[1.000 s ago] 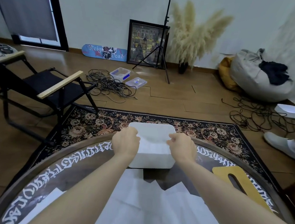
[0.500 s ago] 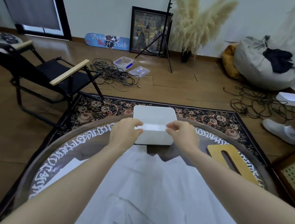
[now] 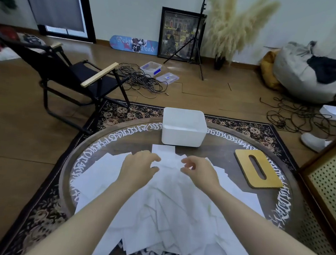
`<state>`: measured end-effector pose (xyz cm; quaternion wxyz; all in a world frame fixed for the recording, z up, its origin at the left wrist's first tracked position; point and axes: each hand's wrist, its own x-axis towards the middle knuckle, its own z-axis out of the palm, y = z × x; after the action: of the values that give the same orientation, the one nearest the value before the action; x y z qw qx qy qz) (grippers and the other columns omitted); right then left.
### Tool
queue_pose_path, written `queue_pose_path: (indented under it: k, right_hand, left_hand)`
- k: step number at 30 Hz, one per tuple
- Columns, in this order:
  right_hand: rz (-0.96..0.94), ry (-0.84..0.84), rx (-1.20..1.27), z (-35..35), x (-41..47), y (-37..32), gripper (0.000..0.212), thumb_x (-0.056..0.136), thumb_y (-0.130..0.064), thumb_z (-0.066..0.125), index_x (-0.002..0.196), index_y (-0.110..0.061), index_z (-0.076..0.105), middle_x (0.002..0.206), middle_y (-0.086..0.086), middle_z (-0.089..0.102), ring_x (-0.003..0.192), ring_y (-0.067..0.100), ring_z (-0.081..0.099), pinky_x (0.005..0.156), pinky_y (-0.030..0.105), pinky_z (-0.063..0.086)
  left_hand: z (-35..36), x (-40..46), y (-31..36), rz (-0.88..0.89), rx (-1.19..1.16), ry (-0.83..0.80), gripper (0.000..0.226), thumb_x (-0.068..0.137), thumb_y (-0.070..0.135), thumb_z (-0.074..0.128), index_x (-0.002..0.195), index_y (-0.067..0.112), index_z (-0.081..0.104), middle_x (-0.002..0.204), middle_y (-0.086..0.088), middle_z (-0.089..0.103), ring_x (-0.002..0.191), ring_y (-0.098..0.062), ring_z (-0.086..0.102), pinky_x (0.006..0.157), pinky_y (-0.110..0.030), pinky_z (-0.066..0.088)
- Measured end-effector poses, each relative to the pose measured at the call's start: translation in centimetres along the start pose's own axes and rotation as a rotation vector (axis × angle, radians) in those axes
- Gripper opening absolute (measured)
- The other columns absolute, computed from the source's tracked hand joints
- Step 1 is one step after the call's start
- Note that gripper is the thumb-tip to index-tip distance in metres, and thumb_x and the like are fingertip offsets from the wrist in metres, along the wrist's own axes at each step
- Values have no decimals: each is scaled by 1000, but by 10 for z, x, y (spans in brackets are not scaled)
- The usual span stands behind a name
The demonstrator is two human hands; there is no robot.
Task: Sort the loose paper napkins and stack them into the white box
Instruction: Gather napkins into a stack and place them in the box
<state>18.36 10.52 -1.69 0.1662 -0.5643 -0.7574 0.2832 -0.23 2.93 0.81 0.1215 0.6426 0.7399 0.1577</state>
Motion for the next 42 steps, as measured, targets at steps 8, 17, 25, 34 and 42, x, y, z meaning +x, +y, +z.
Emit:
queue_pose_path:
  k: [8, 17, 25, 34, 42]
  right_hand:
    - [237, -143, -474, 14, -12, 1, 62, 77, -57, 66, 124, -21, 48, 124, -2, 52, 123, 21, 40, 98, 36, 31]
    - [238, -66, -192, 2, -33, 3, 5, 84, -26, 61, 84, -21, 61, 86, -3, 63, 90, 21, 60, 79, 33, 37]
    - [392, -165, 705, -7, -76, -16, 2, 89, -9, 62, 88, -8, 64, 82, 8, 65, 65, 19, 59, 49, 19, 40]
    - [345, -234, 727, 15, -83, -29, 5, 89, -8, 62, 93, -6, 65, 80, 4, 67, 61, 10, 61, 47, 12, 42]
    - [154, 38, 296, 29, -37, -6, 17, 84, -11, 62, 91, -26, 62, 85, -5, 61, 76, 11, 53, 70, 26, 45]
  left_hand:
    - [1, -42, -10, 42, 249, -78, 39, 97, 35, 47, 136, 31, 46, 132, 7, 50, 124, -16, 46, 93, -32, 32]
    - [8, -56, -8, 3, 201, -163, 40, 97, 40, 47, 136, 31, 46, 130, 7, 52, 121, -14, 48, 91, -30, 35]
    - [17, -73, 14, -574, -1062, -319, 57, 89, 41, 63, 134, 9, 47, 114, -6, 64, 97, -18, 66, 76, -30, 55]
    - [31, -70, 22, -764, -1350, -73, 10, 94, 9, 55, 98, 8, 64, 103, -12, 69, 88, -28, 65, 69, -35, 54]
    - [11, -54, -8, -800, -1395, 96, 12, 92, 4, 57, 85, 11, 63, 84, -5, 66, 71, -20, 61, 59, -29, 48]
